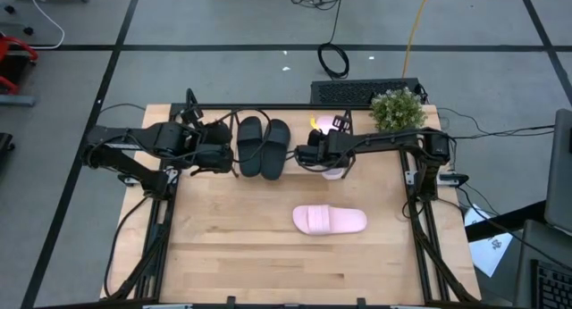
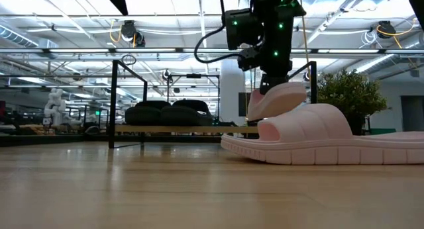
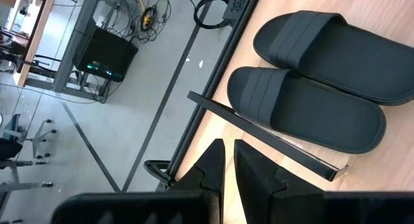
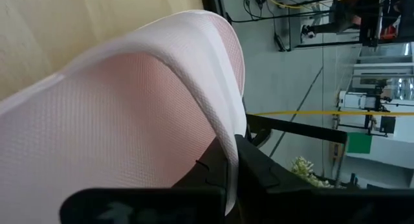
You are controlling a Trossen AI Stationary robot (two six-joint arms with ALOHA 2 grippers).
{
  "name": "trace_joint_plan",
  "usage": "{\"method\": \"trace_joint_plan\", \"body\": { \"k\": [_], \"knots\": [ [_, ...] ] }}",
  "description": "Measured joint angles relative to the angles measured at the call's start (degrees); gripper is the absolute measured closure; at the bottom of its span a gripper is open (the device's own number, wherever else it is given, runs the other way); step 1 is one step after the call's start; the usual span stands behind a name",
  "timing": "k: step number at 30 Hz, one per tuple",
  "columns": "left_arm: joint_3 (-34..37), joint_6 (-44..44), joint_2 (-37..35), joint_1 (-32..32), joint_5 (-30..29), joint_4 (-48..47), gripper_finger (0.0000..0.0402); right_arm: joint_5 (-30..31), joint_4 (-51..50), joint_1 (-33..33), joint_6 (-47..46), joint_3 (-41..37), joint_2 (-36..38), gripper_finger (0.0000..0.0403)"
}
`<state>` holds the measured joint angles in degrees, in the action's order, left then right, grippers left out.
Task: Pick and place slides into the shelf
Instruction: Put the right pink slide on the shelf
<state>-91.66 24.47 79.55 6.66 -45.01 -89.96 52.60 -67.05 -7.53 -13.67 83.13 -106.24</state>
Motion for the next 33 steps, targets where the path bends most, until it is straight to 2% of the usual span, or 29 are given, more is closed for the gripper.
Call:
{"method": "trace_joint_plan", "body": {
  "k": [21,33],
  "knots": [
    [0.00,0.00,0.00,0.00,0.04,0.00,0.0366,1.57,7.28,-0.04,1.01,-5.99,0.02,0.0402],
    [0.00,0.48,0.00,0.00,0.17,0.00,0.0366,2.06,7.42,-0.13,0.75,-7.39,0.02,0.0402]
  ]
}}
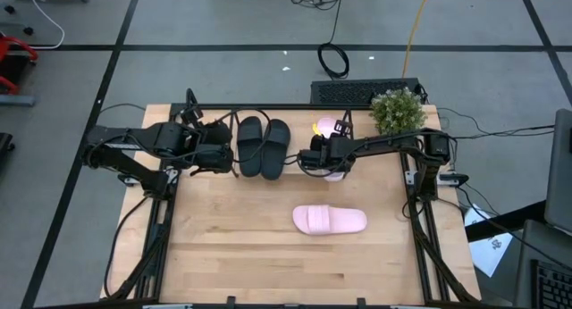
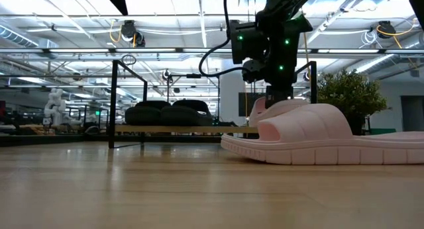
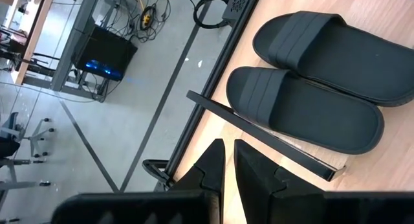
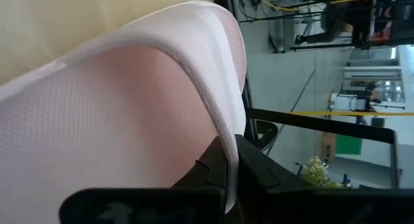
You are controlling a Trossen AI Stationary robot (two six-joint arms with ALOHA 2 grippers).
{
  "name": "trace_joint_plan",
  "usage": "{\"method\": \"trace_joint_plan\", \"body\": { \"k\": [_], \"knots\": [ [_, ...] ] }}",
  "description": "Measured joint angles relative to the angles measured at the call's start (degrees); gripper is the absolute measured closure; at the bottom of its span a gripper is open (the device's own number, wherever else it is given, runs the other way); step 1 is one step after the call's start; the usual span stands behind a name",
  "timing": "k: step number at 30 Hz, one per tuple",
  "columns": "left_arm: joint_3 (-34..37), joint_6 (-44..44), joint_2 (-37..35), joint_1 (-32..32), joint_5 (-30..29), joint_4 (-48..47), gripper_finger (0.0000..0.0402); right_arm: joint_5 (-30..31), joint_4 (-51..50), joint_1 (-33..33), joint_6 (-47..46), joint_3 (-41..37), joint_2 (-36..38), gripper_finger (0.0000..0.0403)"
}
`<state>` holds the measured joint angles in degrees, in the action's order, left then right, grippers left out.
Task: Pick and place slides into the shelf
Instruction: Put the right pink slide on the shelf
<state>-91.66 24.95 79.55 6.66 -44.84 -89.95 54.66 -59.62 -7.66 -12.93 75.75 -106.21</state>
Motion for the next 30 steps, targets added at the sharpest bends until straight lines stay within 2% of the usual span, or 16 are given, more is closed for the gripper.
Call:
{"method": "trace_joint_plan", "body": {
  "k": [6,30],
  "knots": [
    [0.00,1.05,0.00,0.00,0.00,0.00,0.0366,0.72,-0.21,-0.20,0.08,0.00,0.00,0.0401],
    [0.00,1.03,0.00,0.00,0.00,0.01,0.0366,-2.60,-0.12,-0.20,0.08,0.00,0.00,0.0396]
  ]
}}
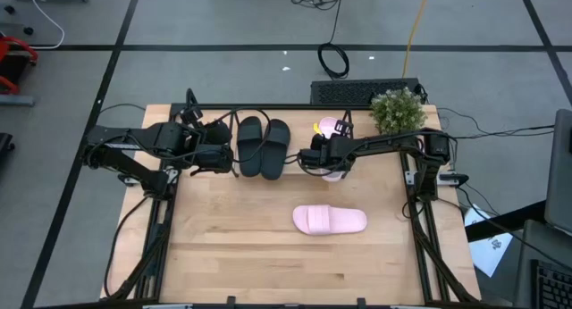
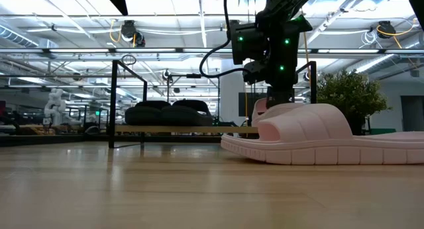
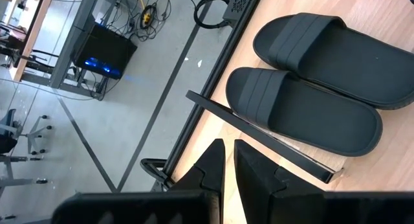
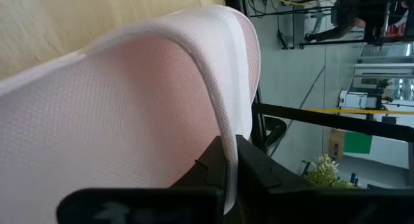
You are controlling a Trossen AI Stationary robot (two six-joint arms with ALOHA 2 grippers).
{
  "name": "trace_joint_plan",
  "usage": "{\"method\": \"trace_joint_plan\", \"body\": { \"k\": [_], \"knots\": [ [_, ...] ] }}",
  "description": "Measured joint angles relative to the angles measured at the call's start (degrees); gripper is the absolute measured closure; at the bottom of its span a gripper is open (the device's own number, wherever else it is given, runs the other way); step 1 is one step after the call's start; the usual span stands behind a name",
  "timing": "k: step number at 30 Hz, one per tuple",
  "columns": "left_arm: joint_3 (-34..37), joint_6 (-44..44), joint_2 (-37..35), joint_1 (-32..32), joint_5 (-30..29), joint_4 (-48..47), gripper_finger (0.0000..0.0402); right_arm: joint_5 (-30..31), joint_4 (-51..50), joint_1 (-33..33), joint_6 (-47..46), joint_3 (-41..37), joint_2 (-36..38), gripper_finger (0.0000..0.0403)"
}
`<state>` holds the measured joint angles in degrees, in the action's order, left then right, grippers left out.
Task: Pick and place slides into the shelf
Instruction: Put the right pink slide on the shelf, then put the pink slide on the shelf
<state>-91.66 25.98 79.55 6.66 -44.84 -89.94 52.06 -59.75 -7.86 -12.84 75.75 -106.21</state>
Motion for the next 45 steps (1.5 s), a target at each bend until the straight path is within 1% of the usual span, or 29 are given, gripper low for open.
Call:
{"method": "trace_joint_plan", "body": {
  "k": [13,25,29,40,45],
  "knots": [
    [0.00,-0.24,0.00,0.00,-0.02,0.01,0.0366,-0.16,-1.75,0.00,0.04,0.00,0.00,0.0319],
    [0.00,-0.24,0.00,0.00,-0.02,0.01,0.0366,-0.18,-2.01,0.52,0.04,0.00,0.00,0.0288],
    [0.00,-0.24,0.00,0.00,-0.04,0.01,0.0366,-1.32,-2.45,1.12,0.04,0.00,0.00,0.0277],
    [0.00,-0.24,0.00,0.01,-0.07,0.14,0.0366,-1.27,-2.93,1.66,0.04,0.00,0.04,0.0223],
    [0.00,-0.24,0.00,0.00,-0.08,0.18,0.0366,-1.28,-3.62,1.66,0.07,0.00,1.80,0.0211]
  ]
}}
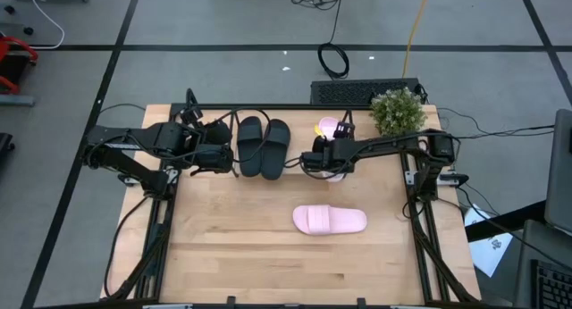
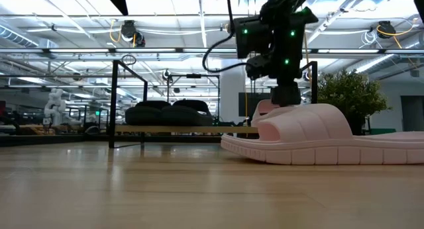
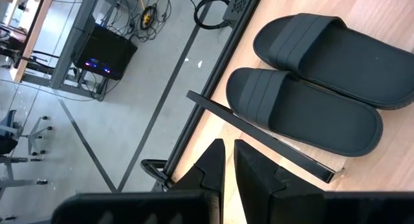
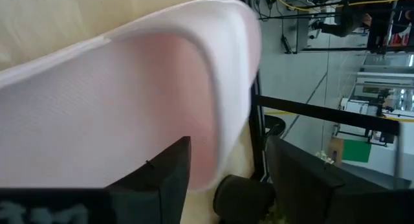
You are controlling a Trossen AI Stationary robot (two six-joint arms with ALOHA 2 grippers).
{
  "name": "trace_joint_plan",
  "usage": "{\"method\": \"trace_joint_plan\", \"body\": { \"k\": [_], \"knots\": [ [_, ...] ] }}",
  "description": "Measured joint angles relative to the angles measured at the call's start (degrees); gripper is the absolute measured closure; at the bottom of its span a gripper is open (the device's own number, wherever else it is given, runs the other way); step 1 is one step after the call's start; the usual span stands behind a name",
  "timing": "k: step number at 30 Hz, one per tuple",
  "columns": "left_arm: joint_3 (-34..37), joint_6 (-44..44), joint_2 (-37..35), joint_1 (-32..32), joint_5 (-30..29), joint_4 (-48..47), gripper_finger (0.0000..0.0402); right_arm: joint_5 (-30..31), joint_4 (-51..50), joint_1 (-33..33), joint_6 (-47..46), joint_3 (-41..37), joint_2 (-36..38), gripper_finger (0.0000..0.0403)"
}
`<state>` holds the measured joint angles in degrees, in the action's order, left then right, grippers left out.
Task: Pick and place slides into the shelf
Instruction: Put the pink slide on the shelf
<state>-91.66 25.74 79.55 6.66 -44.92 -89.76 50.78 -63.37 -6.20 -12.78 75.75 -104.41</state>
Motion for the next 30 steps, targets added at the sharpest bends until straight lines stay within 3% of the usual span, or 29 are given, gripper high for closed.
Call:
{"method": "trace_joint_plan", "body": {
  "k": [4,9,18,25,30],
  "knots": [
    [0.00,0.00,0.00,0.01,-0.11,0.02,0.0366,-0.23,0.02,0.03,-0.02,0.00,3.52,0.0211],
    [0.00,0.00,0.00,0.02,-0.13,0.05,0.0366,-5.05,0.49,0.91,0.18,0.00,9.75,0.0210],
    [0.00,0.22,0.00,0.00,-0.13,0.08,0.0366,-25.76,3.15,2.96,-5.77,0.00,23.01,0.0210],
    [0.00,-0.18,0.00,0.02,0.92,2.68,0.0366,-41.77,13.55,7.57,-10.69,0.00,30.05,0.0211],
    [0.00,-0.55,0.00,0.16,4.17,3.24,0.0366,-46.63,20.70,13.96,-13.63,0.01,30.94,0.0211]
  ]
}}
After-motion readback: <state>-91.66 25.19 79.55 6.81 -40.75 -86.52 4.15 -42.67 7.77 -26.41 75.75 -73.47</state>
